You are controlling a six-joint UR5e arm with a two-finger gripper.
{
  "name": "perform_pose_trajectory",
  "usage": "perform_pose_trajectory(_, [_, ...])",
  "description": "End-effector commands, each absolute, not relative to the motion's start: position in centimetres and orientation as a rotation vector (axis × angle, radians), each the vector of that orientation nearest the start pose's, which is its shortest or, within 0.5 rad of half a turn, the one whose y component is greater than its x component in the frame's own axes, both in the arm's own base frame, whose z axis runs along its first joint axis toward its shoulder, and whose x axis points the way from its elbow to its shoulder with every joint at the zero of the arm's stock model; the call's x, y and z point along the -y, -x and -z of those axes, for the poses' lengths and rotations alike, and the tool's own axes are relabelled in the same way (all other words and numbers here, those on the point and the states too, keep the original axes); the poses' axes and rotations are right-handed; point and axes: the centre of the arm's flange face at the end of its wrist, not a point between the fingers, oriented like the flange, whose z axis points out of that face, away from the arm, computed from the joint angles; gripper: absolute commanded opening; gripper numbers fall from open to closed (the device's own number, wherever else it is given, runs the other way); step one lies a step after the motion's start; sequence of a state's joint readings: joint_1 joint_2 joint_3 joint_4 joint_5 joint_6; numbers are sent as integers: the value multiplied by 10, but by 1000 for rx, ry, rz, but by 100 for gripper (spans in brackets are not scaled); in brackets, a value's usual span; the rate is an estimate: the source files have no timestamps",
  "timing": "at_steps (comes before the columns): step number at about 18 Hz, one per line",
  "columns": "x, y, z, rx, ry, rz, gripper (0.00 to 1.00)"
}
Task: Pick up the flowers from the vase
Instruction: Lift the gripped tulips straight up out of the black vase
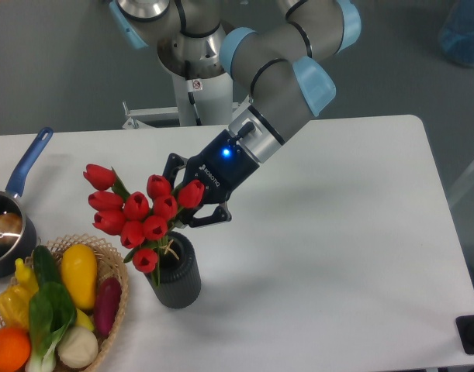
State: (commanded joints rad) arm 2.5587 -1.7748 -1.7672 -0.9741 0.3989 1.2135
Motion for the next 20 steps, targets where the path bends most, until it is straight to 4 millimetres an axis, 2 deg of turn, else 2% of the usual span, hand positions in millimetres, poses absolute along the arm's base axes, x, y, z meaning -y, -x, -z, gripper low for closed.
perform_pose_trajectory(7, [-475, 354, -431, -261, 1908, 433, 30])
perform_pose_trajectory(11, [-471, 355, -439, -242, 1909, 429, 30])
perform_pose_trajectory(16, [-455, 366, -453, -204, 1868, 418, 30])
perform_pose_trajectory(20, [-446, 366, -465, -130, 1872, 447, 29])
